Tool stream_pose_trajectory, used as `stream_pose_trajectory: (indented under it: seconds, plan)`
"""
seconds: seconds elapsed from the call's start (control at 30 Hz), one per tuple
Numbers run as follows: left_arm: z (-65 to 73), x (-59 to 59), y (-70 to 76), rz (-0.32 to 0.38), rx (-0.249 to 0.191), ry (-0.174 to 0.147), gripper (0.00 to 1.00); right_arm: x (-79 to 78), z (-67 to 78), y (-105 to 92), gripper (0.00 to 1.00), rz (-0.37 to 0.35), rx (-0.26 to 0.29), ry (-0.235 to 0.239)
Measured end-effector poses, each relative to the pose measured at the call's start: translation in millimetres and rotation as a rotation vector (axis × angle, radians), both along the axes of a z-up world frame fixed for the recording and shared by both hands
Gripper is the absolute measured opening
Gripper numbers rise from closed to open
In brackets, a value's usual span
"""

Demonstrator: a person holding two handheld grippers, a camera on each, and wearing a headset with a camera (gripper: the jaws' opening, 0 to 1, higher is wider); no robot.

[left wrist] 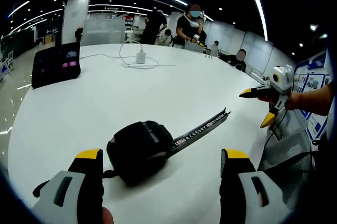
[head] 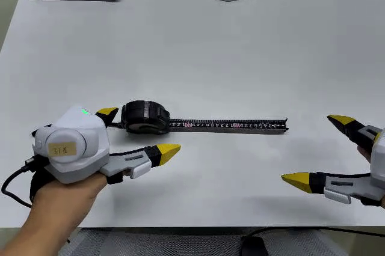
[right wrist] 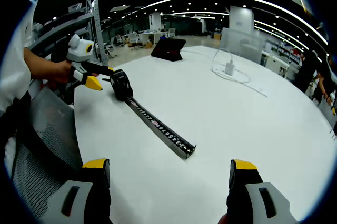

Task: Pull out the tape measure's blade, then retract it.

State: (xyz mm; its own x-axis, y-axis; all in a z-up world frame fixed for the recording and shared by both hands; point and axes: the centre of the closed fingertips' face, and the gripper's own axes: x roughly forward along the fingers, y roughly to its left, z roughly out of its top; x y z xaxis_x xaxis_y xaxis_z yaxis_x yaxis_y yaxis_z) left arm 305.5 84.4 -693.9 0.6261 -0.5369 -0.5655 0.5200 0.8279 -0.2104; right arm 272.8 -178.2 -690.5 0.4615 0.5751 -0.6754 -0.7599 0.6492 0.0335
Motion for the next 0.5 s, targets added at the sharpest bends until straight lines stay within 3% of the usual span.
stream_pose_trajectory:
  seconds: [0.2, 0.5]
  plan:
    - [1.3, 1.8, -3.1, 0.036, -0.038, 0.005, 0.91, 1.8, -0.5, 1.2, 0.93, 0.007, -0.004, -0.003]
    - [-0.5, 6.8, -5.1, 0.115, -0.027, -0.017, 0.93, 5.2, -1.2, 2.1, 0.88, 0.045, -0.020, -0.017]
